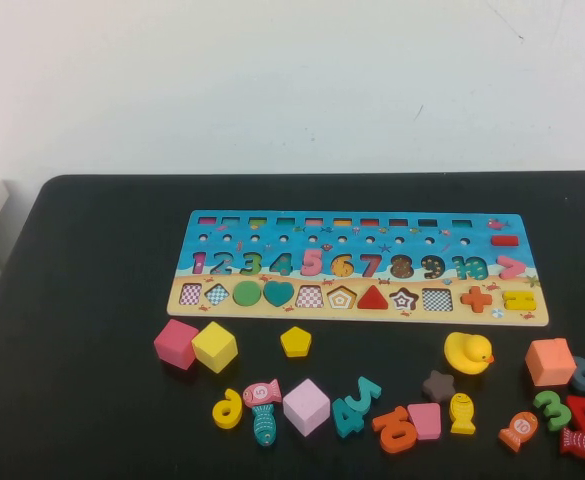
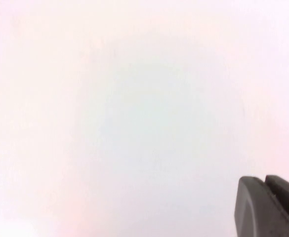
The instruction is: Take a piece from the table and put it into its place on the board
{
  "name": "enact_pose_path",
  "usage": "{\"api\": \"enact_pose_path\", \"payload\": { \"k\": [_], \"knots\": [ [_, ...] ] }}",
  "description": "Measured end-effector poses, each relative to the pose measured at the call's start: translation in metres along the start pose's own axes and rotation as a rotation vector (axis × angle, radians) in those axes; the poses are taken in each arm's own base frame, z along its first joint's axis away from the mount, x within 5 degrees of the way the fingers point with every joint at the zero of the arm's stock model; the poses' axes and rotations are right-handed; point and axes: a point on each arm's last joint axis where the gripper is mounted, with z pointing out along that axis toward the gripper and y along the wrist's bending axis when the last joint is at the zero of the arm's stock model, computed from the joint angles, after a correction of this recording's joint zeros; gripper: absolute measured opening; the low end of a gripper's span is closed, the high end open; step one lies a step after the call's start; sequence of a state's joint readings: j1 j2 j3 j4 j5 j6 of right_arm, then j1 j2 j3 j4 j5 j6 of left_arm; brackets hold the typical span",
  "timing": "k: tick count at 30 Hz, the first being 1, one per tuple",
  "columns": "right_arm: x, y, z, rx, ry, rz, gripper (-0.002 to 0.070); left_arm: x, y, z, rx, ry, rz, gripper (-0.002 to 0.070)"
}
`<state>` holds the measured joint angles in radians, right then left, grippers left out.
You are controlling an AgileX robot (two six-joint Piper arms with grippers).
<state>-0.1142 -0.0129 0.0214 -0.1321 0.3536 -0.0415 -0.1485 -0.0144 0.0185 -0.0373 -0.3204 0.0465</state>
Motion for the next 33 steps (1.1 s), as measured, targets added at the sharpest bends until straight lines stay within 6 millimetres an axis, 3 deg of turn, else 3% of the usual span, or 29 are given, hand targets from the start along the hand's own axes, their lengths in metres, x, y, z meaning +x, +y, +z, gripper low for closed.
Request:
{"api": "enact_pose_path", "payload": {
  "k": [7, 10, 15, 20, 25, 33],
  "knots": [
    [0.0, 0.0, 0.0, 0.0, 0.0, 0.0, 0.0018, -0.018, 0.003, -0.002, -0.014, -0.206, -0.168, -0.0002],
    [0.0, 0.0, 0.0, 0.0, 0.0, 0.0, 0.0018, -0.023, 0.002, 0.002, -0.013, -0.074, -0.224, -0.0002],
    [0.0, 0.0, 0.0, 0.0, 0.0, 0.0, 0.0019, -0.068, -0.001, 0.013, 0.007, 0.114, -0.221, -0.0002],
    [0.0, 0.0, 0.0, 0.0, 0.0, 0.0, 0.0018, -0.094, -0.004, 0.051, 0.009, 0.379, -0.221, -0.0002],
    [0.0, 0.0, 0.0, 0.0, 0.0, 0.0, 0.0019, -0.089, -0.007, 0.093, 0.018, 0.561, -0.242, -0.0002],
    [0.0, 0.0, 0.0, 0.0, 0.0, 0.0, 0.0019, -0.045, -0.018, 0.169, 0.102, 0.959, -0.231, -0.0002]
  ]
}}
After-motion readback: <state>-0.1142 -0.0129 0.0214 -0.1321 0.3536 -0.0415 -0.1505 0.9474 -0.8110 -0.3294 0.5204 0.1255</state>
